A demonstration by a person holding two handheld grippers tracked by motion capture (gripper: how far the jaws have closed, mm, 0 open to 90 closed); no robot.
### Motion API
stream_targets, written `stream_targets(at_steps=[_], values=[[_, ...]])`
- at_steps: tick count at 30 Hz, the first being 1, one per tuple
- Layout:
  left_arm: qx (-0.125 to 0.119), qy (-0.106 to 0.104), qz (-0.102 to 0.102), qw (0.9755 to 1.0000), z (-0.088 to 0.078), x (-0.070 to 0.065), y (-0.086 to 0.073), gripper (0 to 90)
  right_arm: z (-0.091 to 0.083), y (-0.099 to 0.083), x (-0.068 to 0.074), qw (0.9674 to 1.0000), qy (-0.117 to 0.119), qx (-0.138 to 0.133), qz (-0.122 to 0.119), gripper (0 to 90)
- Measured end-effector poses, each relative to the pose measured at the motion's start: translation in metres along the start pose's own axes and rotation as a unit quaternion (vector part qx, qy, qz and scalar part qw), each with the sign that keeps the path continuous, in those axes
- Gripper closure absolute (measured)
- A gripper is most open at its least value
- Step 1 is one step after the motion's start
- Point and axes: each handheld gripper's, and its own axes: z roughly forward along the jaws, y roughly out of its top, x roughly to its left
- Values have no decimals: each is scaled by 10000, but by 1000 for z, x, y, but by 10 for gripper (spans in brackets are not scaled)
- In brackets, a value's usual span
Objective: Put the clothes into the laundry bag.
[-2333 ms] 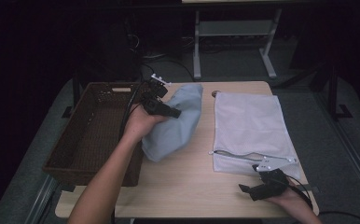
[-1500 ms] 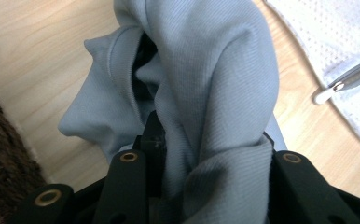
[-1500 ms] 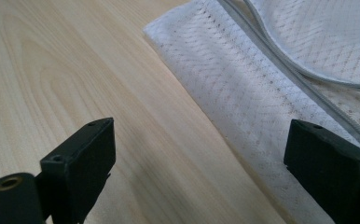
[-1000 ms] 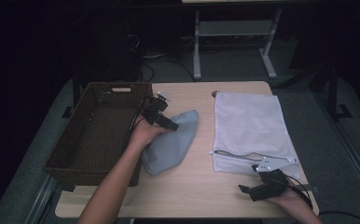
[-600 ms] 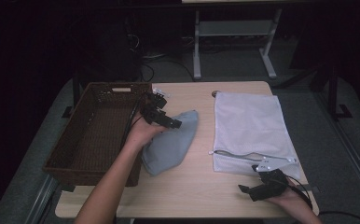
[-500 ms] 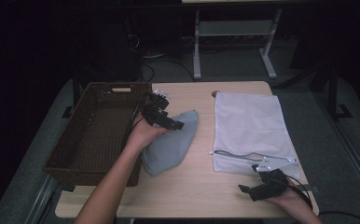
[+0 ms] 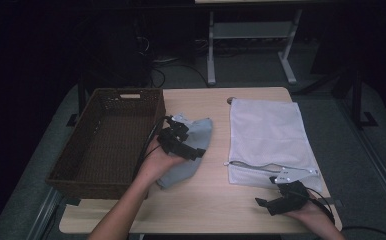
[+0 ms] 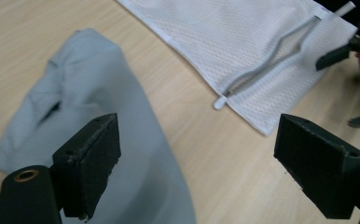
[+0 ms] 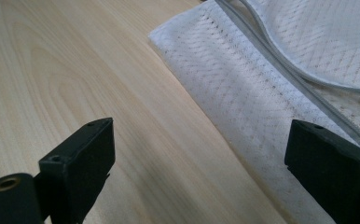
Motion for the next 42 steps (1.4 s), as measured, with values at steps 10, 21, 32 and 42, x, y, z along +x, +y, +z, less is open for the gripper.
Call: stream_targets(at_steps=[10, 21, 32, 42], values=[[-70, -86, 204, 9997, 14, -27, -32, 140, 0, -1, 0, 10000, -4, -45, 12, 77], [-78, -92, 351, 9993, 33, -46, -71, 142, 0, 0, -1, 10000, 11, -55, 76, 80], [-9, -29, 541, 9985, 36, -50, -101, 143, -9, 4, -6, 9994, -206, -175, 197, 149], [-18, -44, 500, 9987, 38, -51, -103, 142, -28, 3, -21, 9948, -800, -336, 528, 664]])
